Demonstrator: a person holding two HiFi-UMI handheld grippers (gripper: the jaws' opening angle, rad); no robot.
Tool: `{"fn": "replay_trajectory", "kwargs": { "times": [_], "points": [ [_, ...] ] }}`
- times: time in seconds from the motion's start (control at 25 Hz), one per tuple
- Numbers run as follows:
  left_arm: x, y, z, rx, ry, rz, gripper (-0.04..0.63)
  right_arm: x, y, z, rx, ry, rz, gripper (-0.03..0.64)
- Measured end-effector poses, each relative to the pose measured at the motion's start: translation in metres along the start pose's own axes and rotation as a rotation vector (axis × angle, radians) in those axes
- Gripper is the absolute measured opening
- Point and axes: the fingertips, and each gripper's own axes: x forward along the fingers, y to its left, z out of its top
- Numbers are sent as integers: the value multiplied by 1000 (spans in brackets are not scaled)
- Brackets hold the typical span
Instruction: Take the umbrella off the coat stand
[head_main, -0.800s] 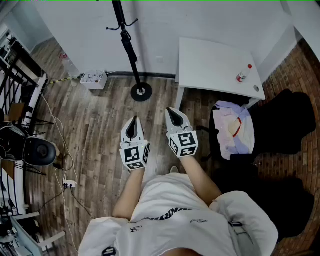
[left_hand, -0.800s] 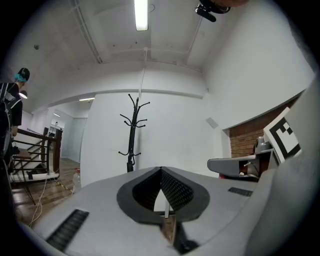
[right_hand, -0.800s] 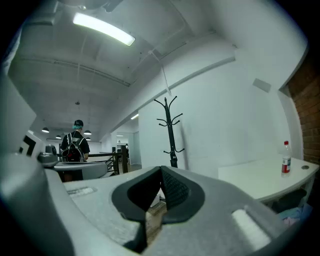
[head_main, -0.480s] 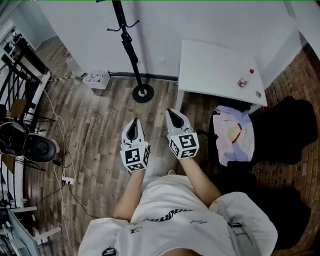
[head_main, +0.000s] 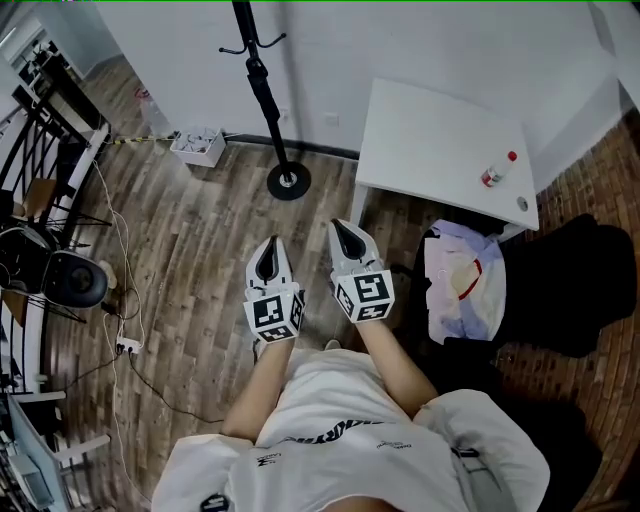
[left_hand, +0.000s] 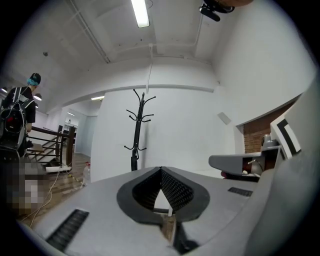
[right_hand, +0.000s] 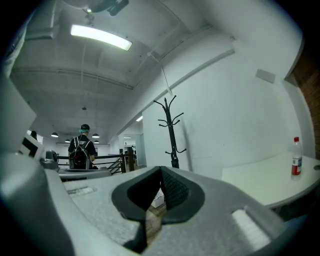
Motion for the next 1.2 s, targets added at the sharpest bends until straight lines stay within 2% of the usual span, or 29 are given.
{"fn": "replay_trajectory", "kwargs": {
  "times": [0.28, 0.48, 0.76, 1.0, 1.2],
  "points": [
    [57, 20, -12, -21, 20, 31, -3, 55, -23, -7, -11, 18, 16, -6],
    [123, 53, -14, -41, 34, 37, -3, 125, -36, -10, -22, 35, 7, -6],
    [232, 118, 5, -78, 38, 0, -3, 252, -47, 7, -37, 47, -1, -6],
    [333, 168, 41, -50, 19, -32, -3, 360, -59, 37, -59, 33, -30, -6],
    [407, 196, 54, -44, 22, -77, -3, 432, -76, 51, -63, 12, -61, -6]
  ]
}}
